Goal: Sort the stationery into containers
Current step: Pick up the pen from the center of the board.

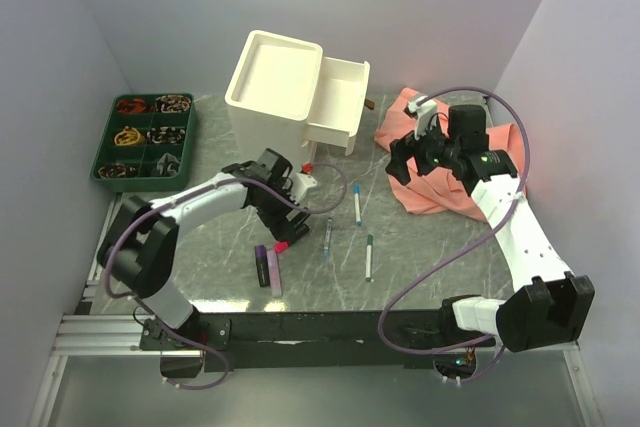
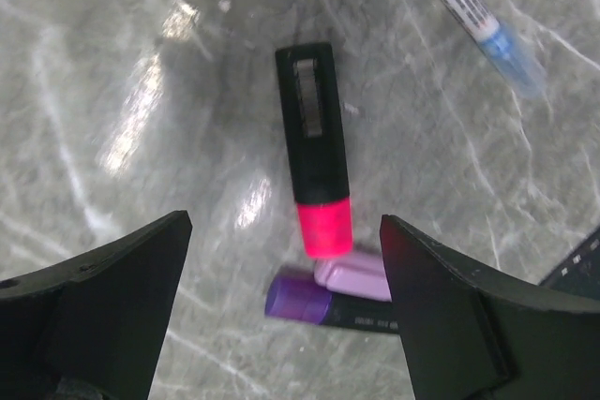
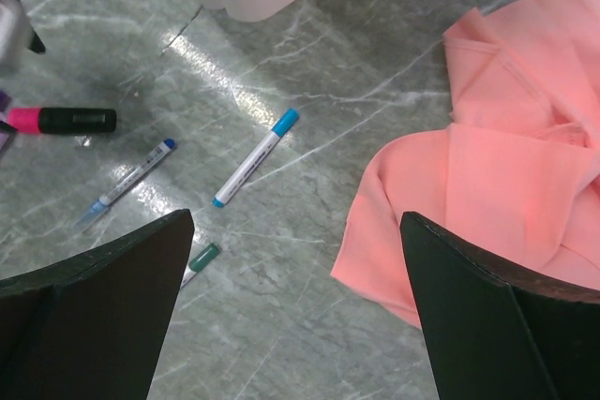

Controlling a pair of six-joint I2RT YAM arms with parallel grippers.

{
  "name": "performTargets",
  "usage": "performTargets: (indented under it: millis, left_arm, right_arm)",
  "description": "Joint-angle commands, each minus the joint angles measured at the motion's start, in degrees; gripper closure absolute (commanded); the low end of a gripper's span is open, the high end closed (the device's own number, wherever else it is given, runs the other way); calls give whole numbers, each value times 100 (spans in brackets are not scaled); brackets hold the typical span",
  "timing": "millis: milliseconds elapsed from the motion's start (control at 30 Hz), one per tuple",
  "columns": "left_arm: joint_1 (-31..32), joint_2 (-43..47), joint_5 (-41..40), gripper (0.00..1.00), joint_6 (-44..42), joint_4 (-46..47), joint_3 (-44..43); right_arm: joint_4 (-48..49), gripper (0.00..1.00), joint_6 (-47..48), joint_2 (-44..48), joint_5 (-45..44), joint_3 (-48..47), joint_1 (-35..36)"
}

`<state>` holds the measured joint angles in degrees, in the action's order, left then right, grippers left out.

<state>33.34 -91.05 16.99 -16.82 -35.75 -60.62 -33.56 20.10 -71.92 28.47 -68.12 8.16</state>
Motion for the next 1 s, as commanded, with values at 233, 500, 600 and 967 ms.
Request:
performTargets:
  millis: [233, 500, 600, 967]
  left_arm:
    - [445, -827, -758, 12, 530, 314, -512]
    - [743, -941, -1076, 39, 689, 490, -258]
    - [788, -924, -979, 59, 706, 560, -38]
    - [595, -99, -224, 98, -127, -766, -1590]
  right_arm:
    - [288, 0, 64, 398, 62, 61, -139]
    - [482, 0, 143, 679, 1, 325, -157]
    - [587, 0, 82, 749, 1, 474, -157]
    - [781, 0, 3, 627, -61, 387, -157]
